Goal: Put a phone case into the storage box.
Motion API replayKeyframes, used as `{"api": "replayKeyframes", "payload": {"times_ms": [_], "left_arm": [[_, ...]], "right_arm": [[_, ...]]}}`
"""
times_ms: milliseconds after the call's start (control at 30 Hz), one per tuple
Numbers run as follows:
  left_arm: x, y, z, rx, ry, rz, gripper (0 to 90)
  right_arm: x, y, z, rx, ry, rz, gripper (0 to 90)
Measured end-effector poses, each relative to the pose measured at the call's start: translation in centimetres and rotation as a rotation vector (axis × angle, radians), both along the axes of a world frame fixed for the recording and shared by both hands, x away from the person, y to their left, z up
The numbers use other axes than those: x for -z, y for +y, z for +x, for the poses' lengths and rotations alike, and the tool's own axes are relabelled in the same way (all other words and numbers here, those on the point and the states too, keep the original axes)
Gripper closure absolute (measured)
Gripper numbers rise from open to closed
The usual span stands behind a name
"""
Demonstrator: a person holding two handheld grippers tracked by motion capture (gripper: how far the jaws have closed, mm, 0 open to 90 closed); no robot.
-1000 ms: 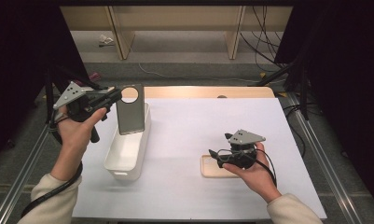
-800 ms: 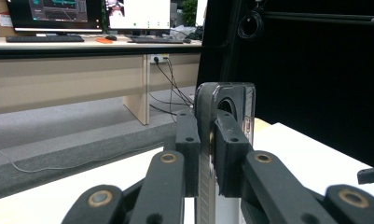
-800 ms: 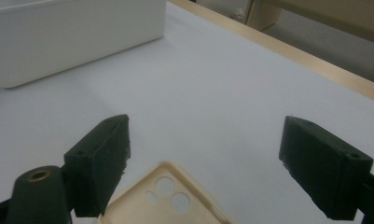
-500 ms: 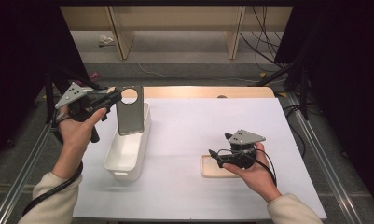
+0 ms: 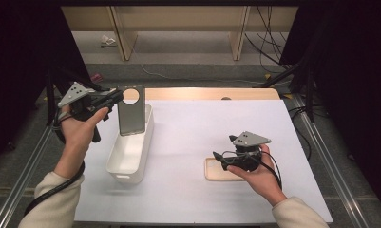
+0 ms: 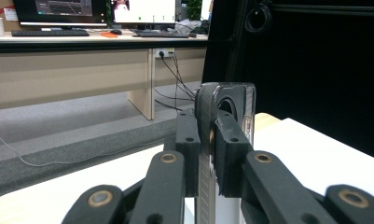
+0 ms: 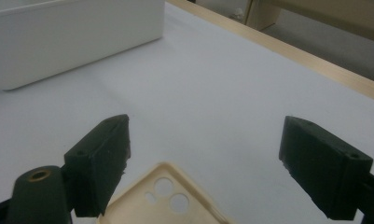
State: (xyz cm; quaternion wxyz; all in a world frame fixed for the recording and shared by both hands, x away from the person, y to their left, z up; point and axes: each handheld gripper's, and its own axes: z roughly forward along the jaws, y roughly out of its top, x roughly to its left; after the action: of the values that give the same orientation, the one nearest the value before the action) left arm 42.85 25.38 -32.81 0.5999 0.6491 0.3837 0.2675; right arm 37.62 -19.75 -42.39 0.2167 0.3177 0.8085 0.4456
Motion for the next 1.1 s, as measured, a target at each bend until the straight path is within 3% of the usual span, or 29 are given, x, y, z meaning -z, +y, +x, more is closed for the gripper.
{"api": "replayKeyframes", "payload": {"times_ms": [233,600,1100], "left_arm": [[0.0,-0.5,0.8,0.007,-0.002,0.003,81.5],[0.1,-0.6,2.1,0.013,0.003,0.044,81.5],[0.5,-0.2,3.5,0.018,0.004,0.053,81.6]], "right_arm": [[-0.1,0.0,0.0,0.002,-0.006,0.003,17.4],[-0.2,-0.1,0.0,0.006,-0.01,0.003,17.4],[-0.2,-0.2,0.0,0.007,-0.009,0.005,17.4]]}}
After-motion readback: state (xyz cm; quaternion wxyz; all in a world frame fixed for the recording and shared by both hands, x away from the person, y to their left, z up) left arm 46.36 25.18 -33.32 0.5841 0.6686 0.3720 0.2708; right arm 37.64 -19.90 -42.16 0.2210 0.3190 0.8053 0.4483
